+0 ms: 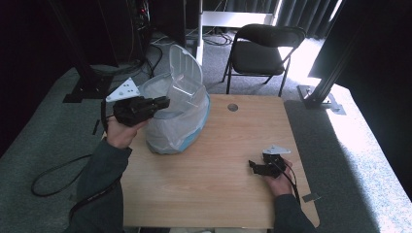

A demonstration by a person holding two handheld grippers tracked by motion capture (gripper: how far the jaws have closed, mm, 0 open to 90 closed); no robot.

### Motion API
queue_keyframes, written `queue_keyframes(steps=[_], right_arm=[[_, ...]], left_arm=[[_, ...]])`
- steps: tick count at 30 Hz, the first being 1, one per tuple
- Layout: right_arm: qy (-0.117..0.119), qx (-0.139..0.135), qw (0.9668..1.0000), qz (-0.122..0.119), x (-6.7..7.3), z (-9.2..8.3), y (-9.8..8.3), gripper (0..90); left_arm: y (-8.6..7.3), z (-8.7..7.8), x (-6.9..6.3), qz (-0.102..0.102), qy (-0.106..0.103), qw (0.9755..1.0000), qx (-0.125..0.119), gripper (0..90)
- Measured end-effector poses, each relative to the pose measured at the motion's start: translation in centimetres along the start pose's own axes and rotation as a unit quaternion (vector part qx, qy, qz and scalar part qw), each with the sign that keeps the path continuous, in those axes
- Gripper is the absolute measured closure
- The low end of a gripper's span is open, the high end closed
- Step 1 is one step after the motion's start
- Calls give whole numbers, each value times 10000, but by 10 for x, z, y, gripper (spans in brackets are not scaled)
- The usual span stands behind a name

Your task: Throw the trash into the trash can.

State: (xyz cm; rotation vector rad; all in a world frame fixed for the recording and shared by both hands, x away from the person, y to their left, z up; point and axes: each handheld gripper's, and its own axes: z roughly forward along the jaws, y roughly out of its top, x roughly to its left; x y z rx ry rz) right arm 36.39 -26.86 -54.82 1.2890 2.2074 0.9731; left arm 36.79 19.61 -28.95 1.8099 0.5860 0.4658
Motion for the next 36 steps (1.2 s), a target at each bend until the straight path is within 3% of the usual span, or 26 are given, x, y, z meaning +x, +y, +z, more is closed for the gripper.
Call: queue_keyframes(steps=[21, 36], right_arm=[[0, -7, 10000, -3, 0, 0, 0, 242], [1, -13, 10000, 1, 0, 0, 0, 242]], left_arm=[[-6, 3, 25, -253, 222, 9994, -42, 841], [-18, 9, 49, -561, 327, 9979, -29, 836]])
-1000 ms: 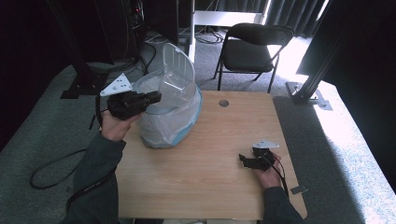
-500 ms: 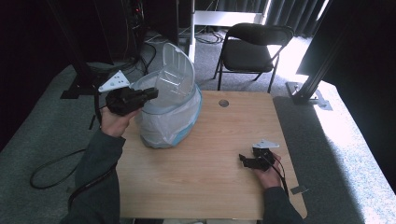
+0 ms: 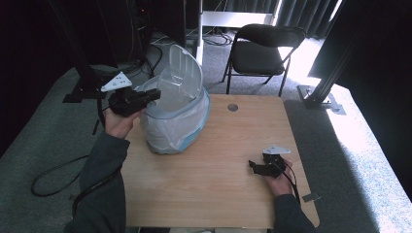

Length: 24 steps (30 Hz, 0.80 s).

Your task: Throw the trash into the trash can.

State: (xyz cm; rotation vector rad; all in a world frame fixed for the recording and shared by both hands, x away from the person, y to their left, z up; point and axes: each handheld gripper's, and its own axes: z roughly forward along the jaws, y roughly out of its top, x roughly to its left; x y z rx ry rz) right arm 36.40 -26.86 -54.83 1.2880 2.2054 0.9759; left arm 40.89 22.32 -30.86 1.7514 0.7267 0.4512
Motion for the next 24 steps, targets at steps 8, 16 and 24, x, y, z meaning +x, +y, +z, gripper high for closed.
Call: queue_keyframes(steps=[8, 16, 24], right_arm=[[0, -2, 10000, -7, 0, 0, 0, 242], [0, 0, 10000, 0, 0, 0, 0, 242], [1, 0, 10000, 1, 0, 0, 0, 242]], left_arm=[[-5, -3, 8, -81, 74, 9999, 7, 640], [2, -3, 7, -5, 146, 9999, -9, 610], [9, 6, 3, 50, 81, 10000, -18, 588]])
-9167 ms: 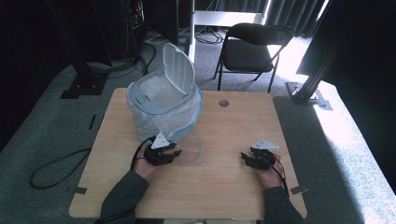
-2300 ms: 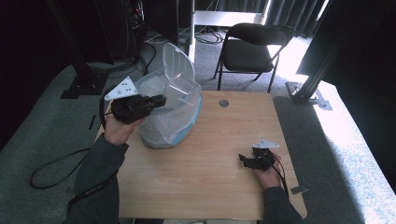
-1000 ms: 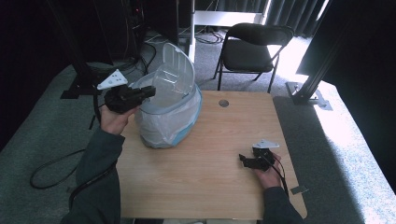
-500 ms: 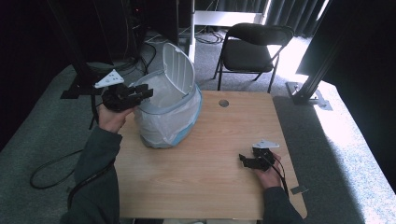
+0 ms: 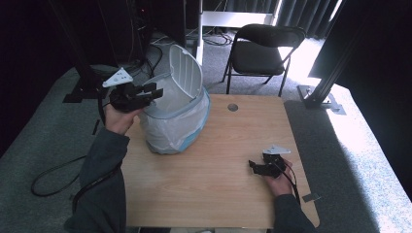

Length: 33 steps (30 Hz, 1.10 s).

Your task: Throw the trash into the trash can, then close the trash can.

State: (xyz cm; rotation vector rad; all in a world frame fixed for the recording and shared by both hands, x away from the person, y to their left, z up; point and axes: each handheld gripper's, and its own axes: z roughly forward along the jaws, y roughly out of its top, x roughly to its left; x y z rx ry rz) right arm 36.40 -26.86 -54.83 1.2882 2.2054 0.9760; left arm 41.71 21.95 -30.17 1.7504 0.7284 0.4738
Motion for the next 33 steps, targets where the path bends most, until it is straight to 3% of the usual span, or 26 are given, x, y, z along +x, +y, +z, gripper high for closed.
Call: queue_keyframes(steps=[6, 11, 17, 23, 33], right_arm=[[-1, 0, 10000, -1, 0, 0, 0, 242], [-1, 1, 10000, -3, 0, 0, 0, 242], [-1, 6, 10000, -6, 0, 0, 0, 242], [1, 6, 10000, -4, 0, 0, 0, 242], [1, 7, 10000, -4, 0, 0, 0, 242]], left_arm=[[19, 6, 4, 29, -173, 9997, -178, 566], [41, 12, 3, 157, -198, 9995, -209, 566], [60, 21, 4, 176, -277, 9992, -245, 577], [75, 29, 5, 246, -234, 9992, -218, 687], [88, 47, 12, 209, -207, 9995, -119, 813]])
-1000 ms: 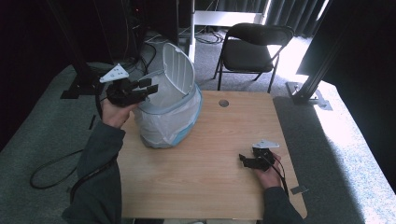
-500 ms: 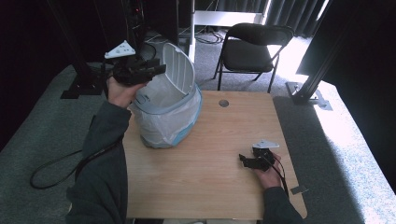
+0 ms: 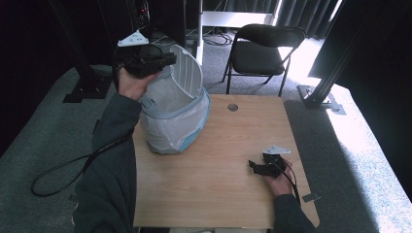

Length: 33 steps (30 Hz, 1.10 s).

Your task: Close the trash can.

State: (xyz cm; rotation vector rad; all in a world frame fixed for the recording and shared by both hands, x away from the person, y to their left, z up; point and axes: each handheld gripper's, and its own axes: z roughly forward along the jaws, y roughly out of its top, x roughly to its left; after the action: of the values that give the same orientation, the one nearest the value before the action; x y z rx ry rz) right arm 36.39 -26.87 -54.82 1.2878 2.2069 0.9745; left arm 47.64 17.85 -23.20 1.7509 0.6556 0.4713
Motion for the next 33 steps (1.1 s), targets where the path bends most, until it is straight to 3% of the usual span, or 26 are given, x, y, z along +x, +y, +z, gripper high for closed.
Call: queue_keyframes(steps=[3, 8, 19, 25, 33], right_arm=[[-1, -1, 10000, 1, 0, 0, 0, 242], [1, 0, 10000, 4, 0, 0, 0, 242], [-3, 0, 10000, 5, 0, 0, 0, 242], [-3, 0, 10000, 4, 0, 0, 0, 242], [-1, -3, 10000, 5, 0, 0, 0, 242]], left_arm=[[4, 7, 1, -26, 11, 10000, -4, 900], [15, 17, -1, -80, 73, 9999, -129, 900], [34, 45, -10, 142, 193, 9996, 162, 900], [31, 61, -12, 214, 282, 9983, 455, 900], [28, 49, -16, 464, 418, 9962, 601, 900]])
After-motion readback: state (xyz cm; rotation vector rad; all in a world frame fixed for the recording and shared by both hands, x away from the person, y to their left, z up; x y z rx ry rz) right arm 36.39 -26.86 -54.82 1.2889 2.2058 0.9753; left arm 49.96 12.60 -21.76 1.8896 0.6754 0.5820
